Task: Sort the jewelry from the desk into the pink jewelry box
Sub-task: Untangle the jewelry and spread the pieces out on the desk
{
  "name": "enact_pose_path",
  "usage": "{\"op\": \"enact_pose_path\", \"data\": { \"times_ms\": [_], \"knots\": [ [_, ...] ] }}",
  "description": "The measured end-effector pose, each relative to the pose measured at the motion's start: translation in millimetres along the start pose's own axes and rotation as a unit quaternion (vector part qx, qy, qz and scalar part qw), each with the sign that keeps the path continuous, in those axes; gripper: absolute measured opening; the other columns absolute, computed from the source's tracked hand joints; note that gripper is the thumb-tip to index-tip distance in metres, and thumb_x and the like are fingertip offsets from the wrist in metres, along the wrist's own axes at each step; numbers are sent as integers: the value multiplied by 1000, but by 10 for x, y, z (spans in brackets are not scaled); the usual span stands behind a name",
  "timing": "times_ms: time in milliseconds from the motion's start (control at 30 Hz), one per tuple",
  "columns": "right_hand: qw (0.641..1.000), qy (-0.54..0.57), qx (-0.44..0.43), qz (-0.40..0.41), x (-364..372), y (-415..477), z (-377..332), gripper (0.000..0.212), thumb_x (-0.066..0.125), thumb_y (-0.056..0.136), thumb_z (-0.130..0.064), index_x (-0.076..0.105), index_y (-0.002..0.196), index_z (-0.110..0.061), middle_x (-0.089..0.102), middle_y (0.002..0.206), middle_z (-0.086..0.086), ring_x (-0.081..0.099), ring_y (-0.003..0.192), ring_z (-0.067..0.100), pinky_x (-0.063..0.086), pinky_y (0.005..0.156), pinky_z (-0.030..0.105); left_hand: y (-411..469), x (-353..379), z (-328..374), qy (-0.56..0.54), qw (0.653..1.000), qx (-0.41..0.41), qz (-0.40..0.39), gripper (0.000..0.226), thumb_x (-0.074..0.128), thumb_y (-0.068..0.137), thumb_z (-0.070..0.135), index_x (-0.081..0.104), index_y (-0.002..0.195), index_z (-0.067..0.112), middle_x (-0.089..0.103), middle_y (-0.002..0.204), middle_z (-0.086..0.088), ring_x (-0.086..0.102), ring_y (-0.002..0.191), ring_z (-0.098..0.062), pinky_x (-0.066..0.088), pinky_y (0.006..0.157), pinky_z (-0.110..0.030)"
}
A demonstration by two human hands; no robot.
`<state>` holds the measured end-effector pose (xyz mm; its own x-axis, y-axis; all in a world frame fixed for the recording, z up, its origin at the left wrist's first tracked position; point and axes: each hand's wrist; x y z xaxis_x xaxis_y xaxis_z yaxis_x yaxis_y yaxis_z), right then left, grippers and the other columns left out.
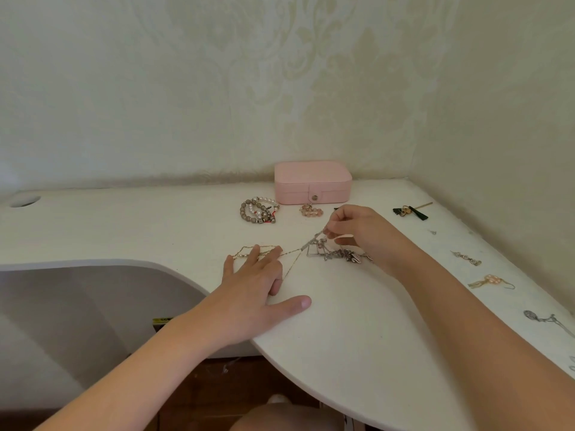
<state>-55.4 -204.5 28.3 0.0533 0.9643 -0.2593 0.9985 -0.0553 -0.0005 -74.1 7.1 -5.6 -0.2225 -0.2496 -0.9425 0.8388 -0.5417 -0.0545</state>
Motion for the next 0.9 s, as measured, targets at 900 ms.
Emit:
{"op": "enact_pose_path", "data": {
  "times_ms": [900],
  "knots": [
    [961,-229,-94,124,-273,-46,24,9,46,97,-21,50,88,-20,57,61,3,35,39,5,29,39,13,34,-393,-855,-30,986,-141,88,58,27,99,45,63,110,1,20,156,-1,13,145,-14,13,117,-36]
  ]
}}
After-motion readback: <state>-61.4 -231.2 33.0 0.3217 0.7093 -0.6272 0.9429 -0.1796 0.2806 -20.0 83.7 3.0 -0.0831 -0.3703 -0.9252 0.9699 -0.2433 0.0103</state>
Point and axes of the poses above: each hand's wrist, its own y-axis towards the middle knuckle, its own x-axis out of the palm, z = x × y
